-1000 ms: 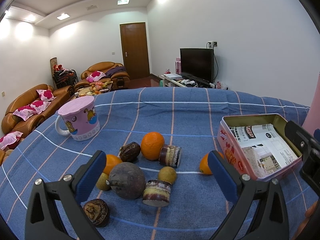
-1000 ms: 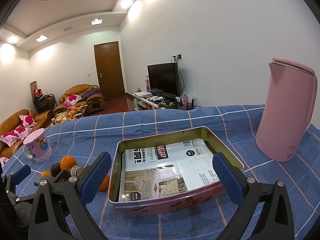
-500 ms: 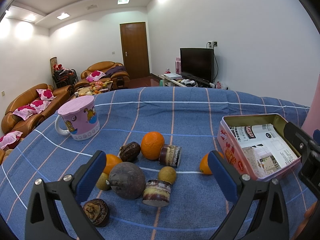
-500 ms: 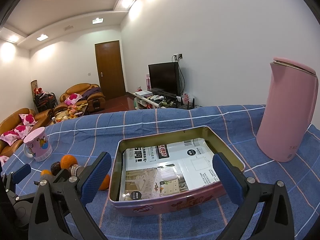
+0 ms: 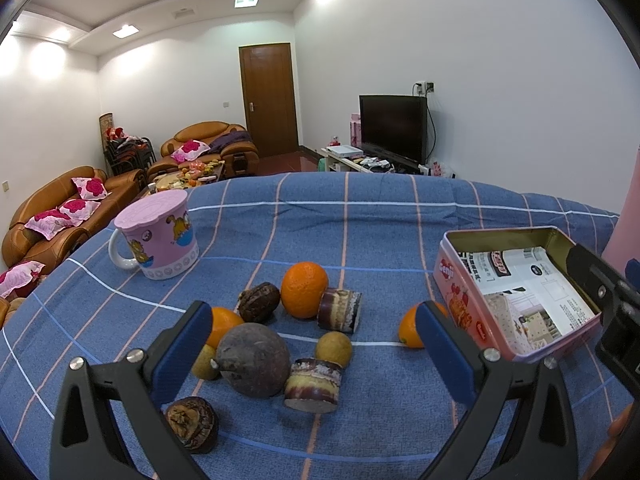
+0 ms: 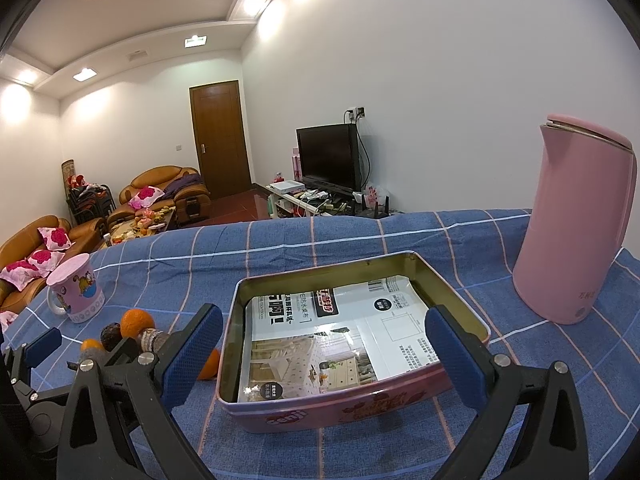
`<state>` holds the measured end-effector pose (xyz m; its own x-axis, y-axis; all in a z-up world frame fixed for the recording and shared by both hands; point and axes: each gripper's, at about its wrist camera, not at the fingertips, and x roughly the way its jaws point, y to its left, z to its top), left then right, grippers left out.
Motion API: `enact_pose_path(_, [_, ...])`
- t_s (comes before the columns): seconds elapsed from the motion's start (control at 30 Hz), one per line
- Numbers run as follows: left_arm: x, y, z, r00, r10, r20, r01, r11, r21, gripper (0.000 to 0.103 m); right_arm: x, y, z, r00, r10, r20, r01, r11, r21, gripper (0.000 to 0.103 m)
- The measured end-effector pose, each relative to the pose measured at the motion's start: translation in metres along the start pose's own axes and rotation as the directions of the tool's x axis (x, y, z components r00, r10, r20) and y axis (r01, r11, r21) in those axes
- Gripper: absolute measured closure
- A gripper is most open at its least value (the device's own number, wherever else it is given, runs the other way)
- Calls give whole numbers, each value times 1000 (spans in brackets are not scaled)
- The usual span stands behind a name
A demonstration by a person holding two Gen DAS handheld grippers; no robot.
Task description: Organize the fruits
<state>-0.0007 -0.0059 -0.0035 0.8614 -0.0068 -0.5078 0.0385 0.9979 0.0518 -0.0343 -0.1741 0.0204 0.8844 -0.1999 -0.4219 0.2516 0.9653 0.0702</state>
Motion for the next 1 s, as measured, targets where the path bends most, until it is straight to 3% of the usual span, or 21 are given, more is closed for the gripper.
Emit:
enact_pose_path(0.63, [4,8,-3,999,-35,-29,34,999,-37,0,1,5,-1,1000,-10,12,11,999,-34,1])
enact_pose_path(0.77, [6,21,-6,995,-60,-81,54,996,-66,0,2,7,-1,1000,7,5,-7,999,-45,1])
enact_pose_path(1.0, [-4,64,-30,980,-47,-195,26,994,-108,0,3,16,-3,997,69,-27,-71,995,-64,1])
